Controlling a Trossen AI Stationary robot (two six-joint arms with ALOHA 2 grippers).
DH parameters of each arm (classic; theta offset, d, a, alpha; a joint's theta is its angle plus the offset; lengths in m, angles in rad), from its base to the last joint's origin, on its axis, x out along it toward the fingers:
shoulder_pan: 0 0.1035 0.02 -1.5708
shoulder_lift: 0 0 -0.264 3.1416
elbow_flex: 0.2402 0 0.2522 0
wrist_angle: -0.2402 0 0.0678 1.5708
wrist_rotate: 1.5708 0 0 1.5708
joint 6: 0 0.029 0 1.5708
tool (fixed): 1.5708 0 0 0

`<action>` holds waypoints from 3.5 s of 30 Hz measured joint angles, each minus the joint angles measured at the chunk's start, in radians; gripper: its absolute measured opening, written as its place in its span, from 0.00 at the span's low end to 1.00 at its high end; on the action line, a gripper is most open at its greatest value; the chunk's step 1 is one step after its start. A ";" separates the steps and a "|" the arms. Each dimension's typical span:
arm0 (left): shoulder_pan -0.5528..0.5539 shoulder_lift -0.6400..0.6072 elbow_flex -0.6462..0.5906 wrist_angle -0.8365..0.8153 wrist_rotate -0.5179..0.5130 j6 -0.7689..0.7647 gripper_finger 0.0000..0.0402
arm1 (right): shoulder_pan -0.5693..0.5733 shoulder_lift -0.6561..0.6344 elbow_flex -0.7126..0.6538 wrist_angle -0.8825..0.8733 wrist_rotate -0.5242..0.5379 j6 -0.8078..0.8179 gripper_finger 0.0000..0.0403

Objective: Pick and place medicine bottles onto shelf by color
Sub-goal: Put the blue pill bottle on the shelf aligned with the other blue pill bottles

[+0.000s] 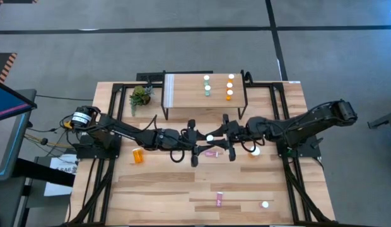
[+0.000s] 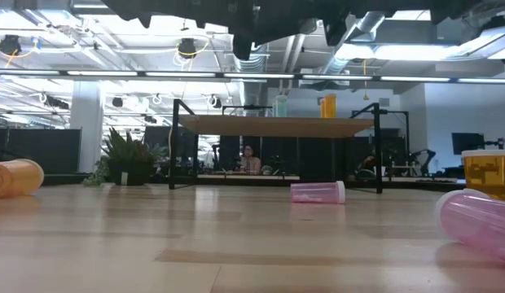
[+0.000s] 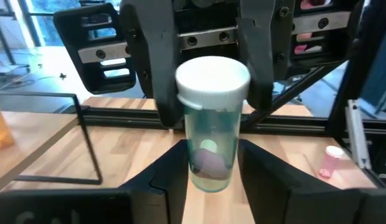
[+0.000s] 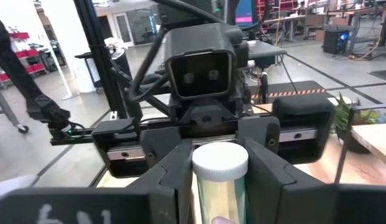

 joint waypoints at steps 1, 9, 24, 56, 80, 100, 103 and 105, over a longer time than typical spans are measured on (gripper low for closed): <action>0.000 0.000 0.000 -0.006 -0.012 0.000 0.33 | -0.004 0.000 0.000 0.000 0.001 -0.002 0.34; -0.002 -0.008 0.000 -0.172 -0.212 0.033 0.48 | -0.070 0.000 0.000 0.032 0.029 -0.051 0.34; 0.022 -0.093 -0.166 -0.018 -0.249 0.058 0.55 | -0.298 0.044 -0.019 0.200 -0.083 -0.049 0.35; 0.034 -0.132 -0.362 0.253 -0.234 -0.019 0.55 | -0.271 0.333 -0.060 0.515 0.483 -0.075 0.34; 0.034 -0.131 -0.362 0.255 -0.234 -0.018 0.55 | -0.268 0.424 -0.057 0.620 0.547 -0.068 0.34; 0.034 -0.131 -0.362 0.251 -0.223 -0.017 0.55 | -0.322 0.463 -0.058 0.675 0.552 -0.073 0.36; 0.034 -0.131 -0.362 0.251 -0.223 -0.017 0.55 | -0.323 0.463 -0.058 0.675 0.535 -0.073 0.36; 0.034 -0.131 -0.362 0.251 -0.223 -0.017 0.55 | -0.322 0.463 -0.058 0.675 0.533 -0.073 0.36</action>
